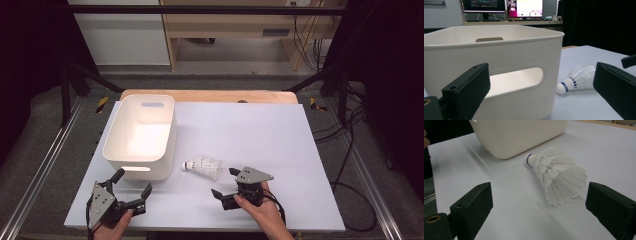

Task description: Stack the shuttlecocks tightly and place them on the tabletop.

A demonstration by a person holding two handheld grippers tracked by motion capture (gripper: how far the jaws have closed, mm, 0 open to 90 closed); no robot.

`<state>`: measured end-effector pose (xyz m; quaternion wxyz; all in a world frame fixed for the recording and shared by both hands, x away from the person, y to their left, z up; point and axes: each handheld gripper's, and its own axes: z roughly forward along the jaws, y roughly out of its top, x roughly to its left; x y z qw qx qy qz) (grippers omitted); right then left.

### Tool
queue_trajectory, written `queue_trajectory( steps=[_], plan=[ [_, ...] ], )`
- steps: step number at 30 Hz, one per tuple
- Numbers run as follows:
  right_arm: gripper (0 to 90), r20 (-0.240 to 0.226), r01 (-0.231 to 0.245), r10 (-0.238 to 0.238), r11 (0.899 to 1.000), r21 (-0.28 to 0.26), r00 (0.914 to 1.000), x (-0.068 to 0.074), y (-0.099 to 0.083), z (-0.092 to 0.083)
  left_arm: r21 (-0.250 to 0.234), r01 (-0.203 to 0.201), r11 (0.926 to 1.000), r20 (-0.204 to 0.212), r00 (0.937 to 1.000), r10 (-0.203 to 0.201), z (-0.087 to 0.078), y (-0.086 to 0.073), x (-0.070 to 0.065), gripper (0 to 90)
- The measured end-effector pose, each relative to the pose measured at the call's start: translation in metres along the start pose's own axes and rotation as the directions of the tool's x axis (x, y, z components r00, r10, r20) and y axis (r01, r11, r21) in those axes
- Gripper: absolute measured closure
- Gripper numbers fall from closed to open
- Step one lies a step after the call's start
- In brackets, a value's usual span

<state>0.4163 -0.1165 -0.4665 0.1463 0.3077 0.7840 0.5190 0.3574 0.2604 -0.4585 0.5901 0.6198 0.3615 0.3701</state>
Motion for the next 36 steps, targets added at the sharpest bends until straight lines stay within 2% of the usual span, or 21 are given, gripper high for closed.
queue_trajectory(
  steps=[6,10,17,26,29,36],
  plan=[
    [7.3,0.0,0.019,-0.019,0.999,0.05,0.9998,0.001,0.002,0.005,0.0,0.004,1.0,-0.003,1.0,-0.004,0.0,-0.001,0.002,1.0],
    [7.4,0.002,0.014,-0.014,0.997,0.07,0.9999,0.0,0.002,0.008,0.002,-0.003,1.0,-0.002,1.0,0.003,0.0,0.0,0.001,1.0],
    [8.2,-0.009,0.033,-0.033,0.994,0.106,0.9994,0.003,0.004,0.016,0.004,-0.007,1.0,-0.003,1.0,0.007,0.001,-0.001,0.001,1.0],
    [16.9,0.009,0.025,-0.027,0.99,0.141,0.9996,0.001,0.008,0.026,0.004,-0.01,0.9999,0.001,0.9999,0.01,0.001,0.0,0.001,1.0],
    [18.1,0.005,0.009,-0.01,0.988,0.156,0.9999,0.0,0.01,0.03,0.005,-0.013,0.9999,0.004,0.9999,0.013,0.001,0.0,0.0,1.0],
    [23.1,0.013,0.011,-0.014,0.982,0.19,0.9998,-0.001,0.014,0.038,0.004,-0.012,0.9999,0.004,0.9999,0.012,0.001,0.0,0.0,1.0]
  ],
)
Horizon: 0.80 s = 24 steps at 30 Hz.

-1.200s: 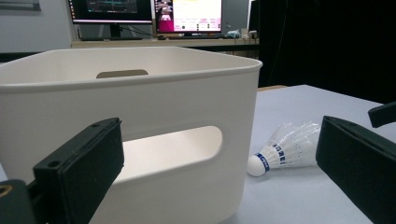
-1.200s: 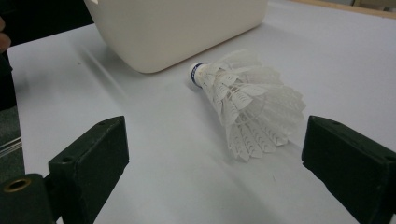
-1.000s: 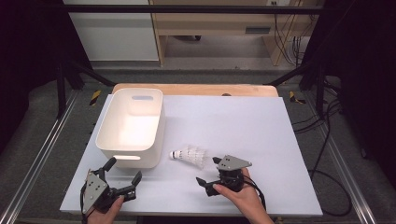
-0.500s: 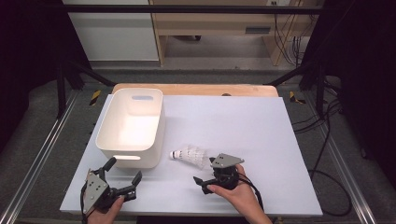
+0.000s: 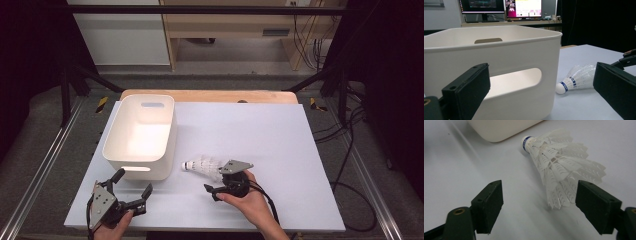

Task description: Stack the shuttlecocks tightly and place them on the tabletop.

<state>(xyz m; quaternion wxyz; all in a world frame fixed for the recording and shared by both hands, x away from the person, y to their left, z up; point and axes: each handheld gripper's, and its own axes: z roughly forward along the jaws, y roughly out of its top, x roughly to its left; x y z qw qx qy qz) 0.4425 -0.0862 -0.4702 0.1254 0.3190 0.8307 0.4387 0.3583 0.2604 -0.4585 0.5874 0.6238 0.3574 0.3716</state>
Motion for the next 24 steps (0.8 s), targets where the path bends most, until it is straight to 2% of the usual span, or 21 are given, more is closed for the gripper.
queue_trajectory(
  steps=[24],
  plan=[
    [23.1,-0.01,-0.005,0.005,0.999,0.045,0.9999,0.003,0.008,0.013,-0.004,0.003,1.0,-0.001,1.0,-0.003,0.0,0.0,0.0,1.0]
  ],
)
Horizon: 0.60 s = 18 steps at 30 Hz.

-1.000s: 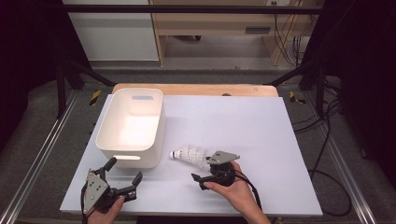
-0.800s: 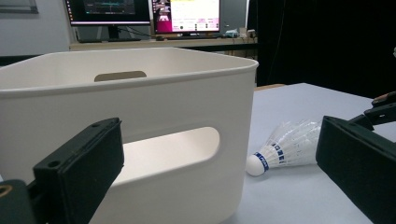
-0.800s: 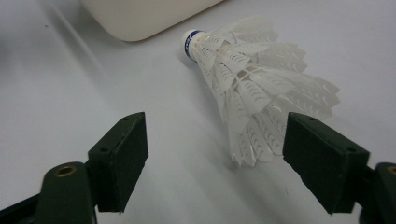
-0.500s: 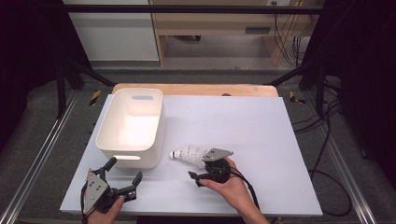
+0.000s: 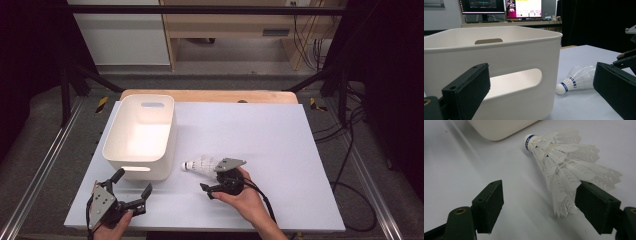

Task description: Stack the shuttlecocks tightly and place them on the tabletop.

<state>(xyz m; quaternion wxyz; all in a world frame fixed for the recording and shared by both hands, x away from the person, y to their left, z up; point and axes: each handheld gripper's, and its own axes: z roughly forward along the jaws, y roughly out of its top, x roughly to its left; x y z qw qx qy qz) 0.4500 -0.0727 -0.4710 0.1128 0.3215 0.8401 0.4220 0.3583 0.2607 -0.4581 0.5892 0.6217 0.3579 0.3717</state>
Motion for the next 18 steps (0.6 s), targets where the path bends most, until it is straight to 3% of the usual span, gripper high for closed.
queue_trajectory(
  steps=[18],
  plan=[
    [22.5,-0.012,0.012,-0.011,1.0,0.003,0.9999,0.0012,0.0038,0.0038,-0.001,0.0,1.0,0.001,1.0,0.0,0.0,0.0001,0.0,1.0]
  ],
)
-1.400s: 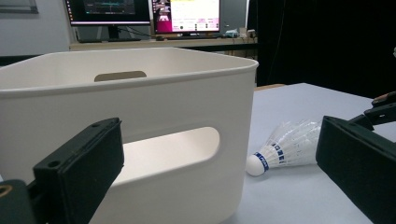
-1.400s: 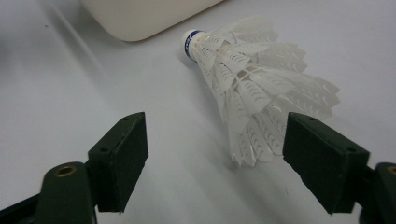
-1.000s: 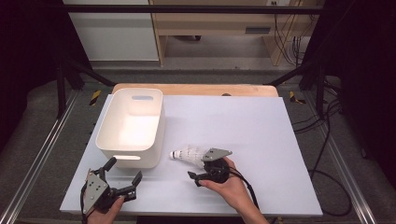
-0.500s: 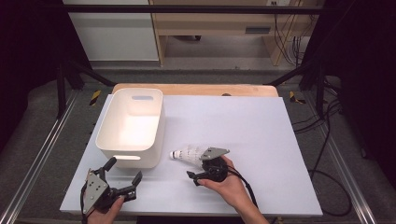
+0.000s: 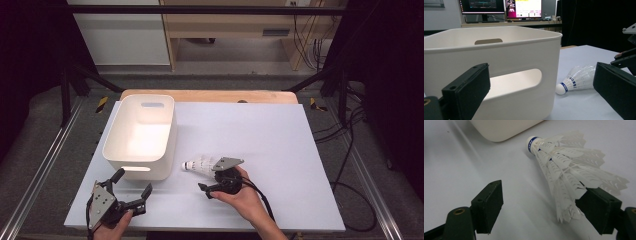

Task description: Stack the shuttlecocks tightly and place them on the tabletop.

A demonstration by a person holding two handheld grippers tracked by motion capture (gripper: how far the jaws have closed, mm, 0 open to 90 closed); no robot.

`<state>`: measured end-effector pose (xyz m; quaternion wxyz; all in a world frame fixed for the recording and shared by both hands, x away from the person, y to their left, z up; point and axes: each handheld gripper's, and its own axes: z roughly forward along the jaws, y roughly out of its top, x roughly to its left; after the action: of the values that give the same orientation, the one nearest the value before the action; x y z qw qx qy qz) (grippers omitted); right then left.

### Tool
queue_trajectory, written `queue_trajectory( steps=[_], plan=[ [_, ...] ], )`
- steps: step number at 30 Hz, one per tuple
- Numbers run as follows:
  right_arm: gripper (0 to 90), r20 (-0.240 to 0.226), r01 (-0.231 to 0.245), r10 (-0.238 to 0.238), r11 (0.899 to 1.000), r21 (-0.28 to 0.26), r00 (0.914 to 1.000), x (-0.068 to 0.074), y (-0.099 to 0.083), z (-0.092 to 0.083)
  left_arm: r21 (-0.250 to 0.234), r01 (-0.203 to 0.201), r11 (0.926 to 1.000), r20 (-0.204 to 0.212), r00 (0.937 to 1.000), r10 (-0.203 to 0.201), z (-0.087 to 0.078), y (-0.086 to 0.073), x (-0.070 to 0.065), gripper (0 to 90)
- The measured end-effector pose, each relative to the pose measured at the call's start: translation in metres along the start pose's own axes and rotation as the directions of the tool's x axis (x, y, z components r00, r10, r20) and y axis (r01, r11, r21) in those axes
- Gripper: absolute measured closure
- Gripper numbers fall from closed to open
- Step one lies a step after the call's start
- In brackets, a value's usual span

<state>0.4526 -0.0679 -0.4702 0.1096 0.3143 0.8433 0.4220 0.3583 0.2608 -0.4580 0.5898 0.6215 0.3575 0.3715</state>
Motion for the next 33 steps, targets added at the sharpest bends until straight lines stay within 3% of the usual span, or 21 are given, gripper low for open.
queue_trajectory(
  steps=[33],
  plan=[
    [24.0,0.008,0.002,-0.003,1.0,0.008,1.0,-0.0012,0.0044,0.0068,-0.002,0.0,1.0,0.001,1.0,0.0,0.0,0.0003,-0.0003,1.0]
  ],
)
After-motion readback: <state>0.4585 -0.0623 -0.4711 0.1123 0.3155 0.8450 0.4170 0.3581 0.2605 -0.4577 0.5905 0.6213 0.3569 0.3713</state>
